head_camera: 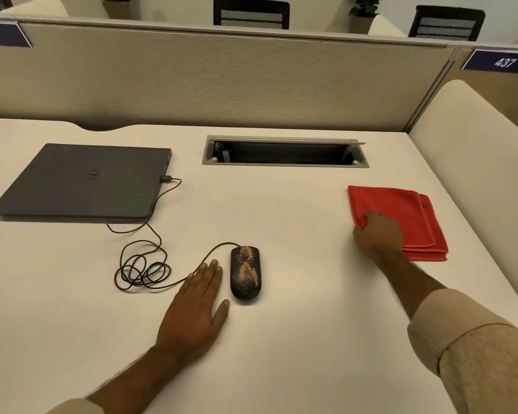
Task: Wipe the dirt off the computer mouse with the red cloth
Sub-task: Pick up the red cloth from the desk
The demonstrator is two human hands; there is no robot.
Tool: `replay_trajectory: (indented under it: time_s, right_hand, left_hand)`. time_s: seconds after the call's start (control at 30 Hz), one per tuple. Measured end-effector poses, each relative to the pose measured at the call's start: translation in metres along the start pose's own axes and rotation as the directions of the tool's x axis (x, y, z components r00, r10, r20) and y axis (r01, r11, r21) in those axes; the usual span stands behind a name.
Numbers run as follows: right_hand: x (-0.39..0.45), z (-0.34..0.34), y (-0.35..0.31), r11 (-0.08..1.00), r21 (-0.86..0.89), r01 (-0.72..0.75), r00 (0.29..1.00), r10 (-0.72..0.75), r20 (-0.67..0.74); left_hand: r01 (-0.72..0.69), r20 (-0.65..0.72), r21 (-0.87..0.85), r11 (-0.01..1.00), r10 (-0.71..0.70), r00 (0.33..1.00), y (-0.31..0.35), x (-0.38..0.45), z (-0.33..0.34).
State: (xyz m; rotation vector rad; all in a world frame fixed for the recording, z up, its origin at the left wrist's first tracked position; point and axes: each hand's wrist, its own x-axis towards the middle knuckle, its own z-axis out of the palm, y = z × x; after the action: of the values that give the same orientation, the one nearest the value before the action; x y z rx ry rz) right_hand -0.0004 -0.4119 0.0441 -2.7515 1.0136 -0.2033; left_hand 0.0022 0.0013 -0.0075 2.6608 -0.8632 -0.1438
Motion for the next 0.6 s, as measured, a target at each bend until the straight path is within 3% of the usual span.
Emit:
replay_trajectory:
  time_s: [0.13,0.3,0.53,0.6]
  right_hand:
    - [0.022,-0.010,0.004,0.991,0.136,0.011,0.998,-0.004,-0.056]
    - [0.062,-0.008,0.011,0.980,0.195,0.034,0.999,-0.036,0.006]
    - [0.092,0.010,0.016,0.996,0.053,0.069,0.982,-0.077,0.171]
    - [0.091,0.014,0.019,0.995,0.034,0.095,0.984,-0.099,0.152]
  left_hand:
    - [0.002,0.010,0.010,1.000,-0.002,1.000,-0.001,0.002,0.001]
    - [0.007,0.025,0.021,1.000,-0.007,1.000,0.002,0.002,-0.001]
    - [0.019,0.029,0.018,1.000,-0.019,0.999,0.000,0.001,-0.001]
    - [0.013,0.022,0.016,1.000,-0.014,1.000,0.000,0.001,0.000]
